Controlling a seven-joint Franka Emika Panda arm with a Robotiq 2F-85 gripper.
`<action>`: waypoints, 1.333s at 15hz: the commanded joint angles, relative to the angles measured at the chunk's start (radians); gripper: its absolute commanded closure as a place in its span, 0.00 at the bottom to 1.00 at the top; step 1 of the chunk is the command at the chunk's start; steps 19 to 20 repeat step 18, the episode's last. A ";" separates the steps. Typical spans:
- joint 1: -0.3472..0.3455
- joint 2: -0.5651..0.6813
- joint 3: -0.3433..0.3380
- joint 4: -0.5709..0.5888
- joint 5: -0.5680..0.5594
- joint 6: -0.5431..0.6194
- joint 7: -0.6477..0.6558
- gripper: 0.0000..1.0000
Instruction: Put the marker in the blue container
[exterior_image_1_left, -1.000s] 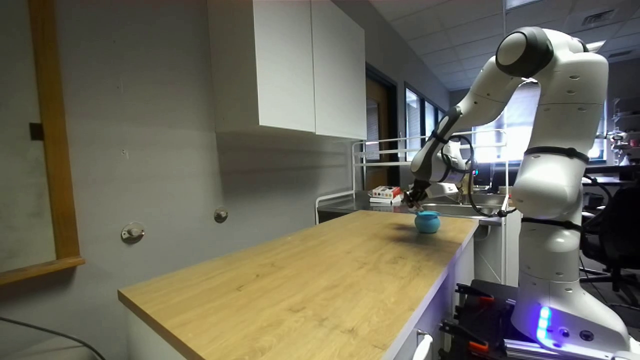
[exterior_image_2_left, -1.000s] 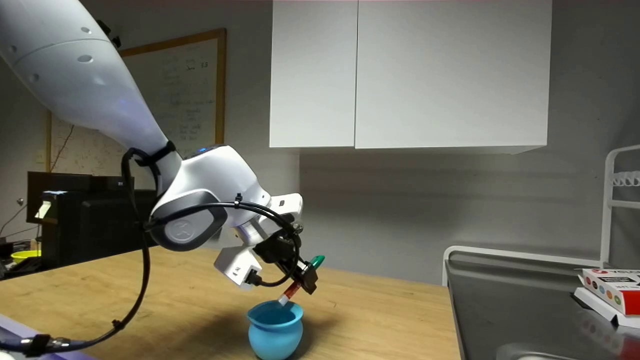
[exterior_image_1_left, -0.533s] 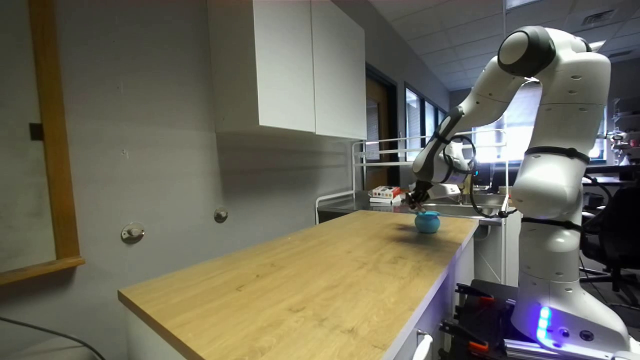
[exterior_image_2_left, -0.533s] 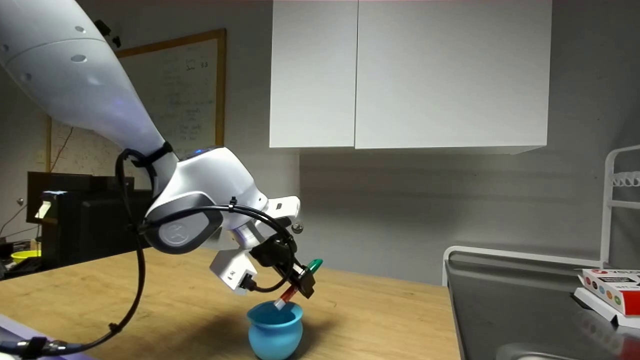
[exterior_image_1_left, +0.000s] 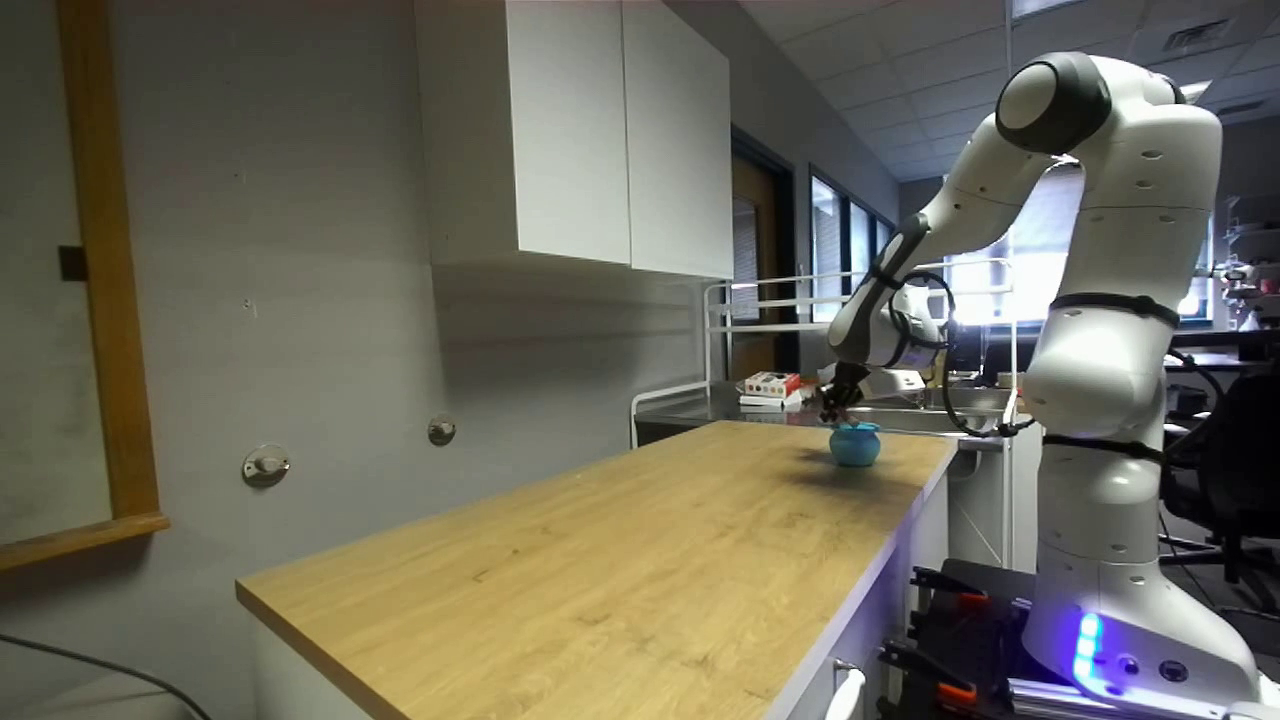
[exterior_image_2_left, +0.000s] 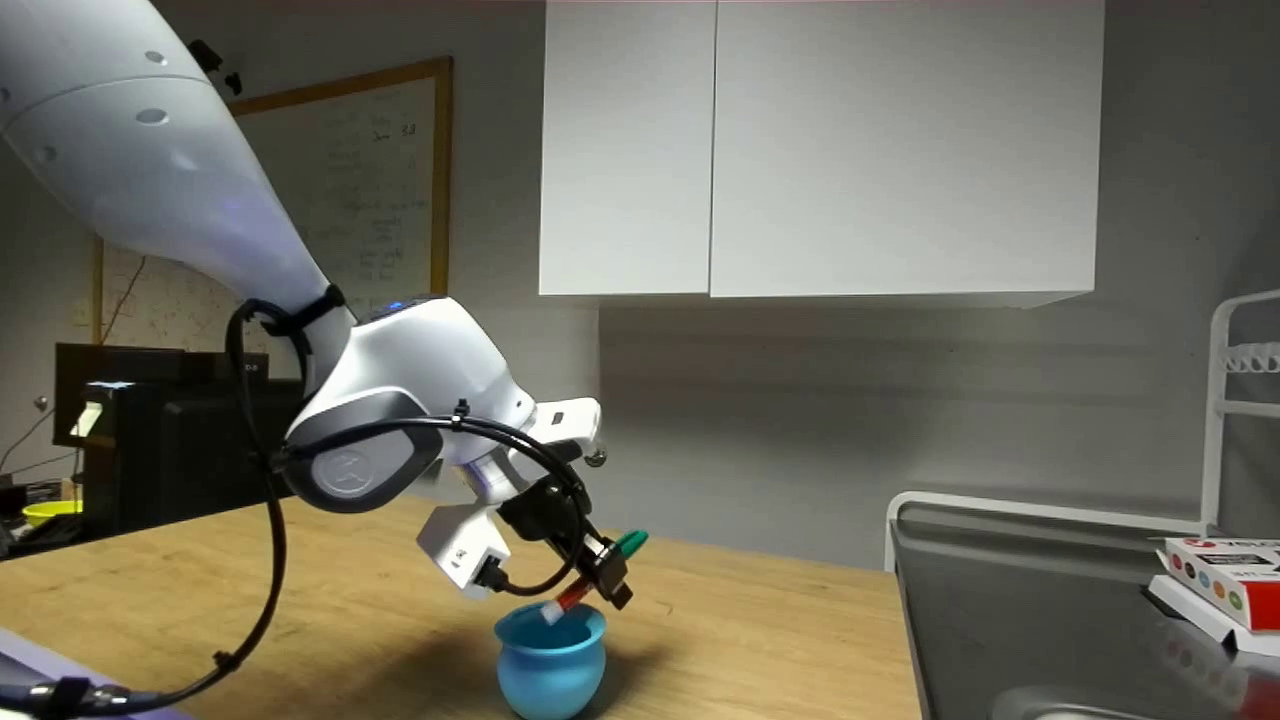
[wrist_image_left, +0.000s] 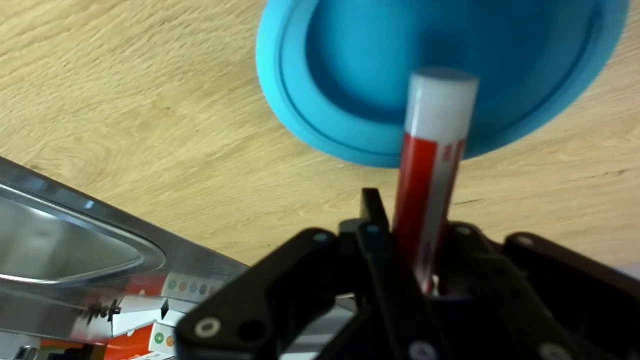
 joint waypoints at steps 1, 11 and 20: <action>0.009 -0.024 -0.014 -0.020 0.003 0.000 -0.003 0.48; 0.008 -0.037 -0.017 -0.011 -0.001 -0.016 -0.007 0.00; -0.001 -0.037 -0.005 0.001 -0.024 -0.113 -0.029 0.00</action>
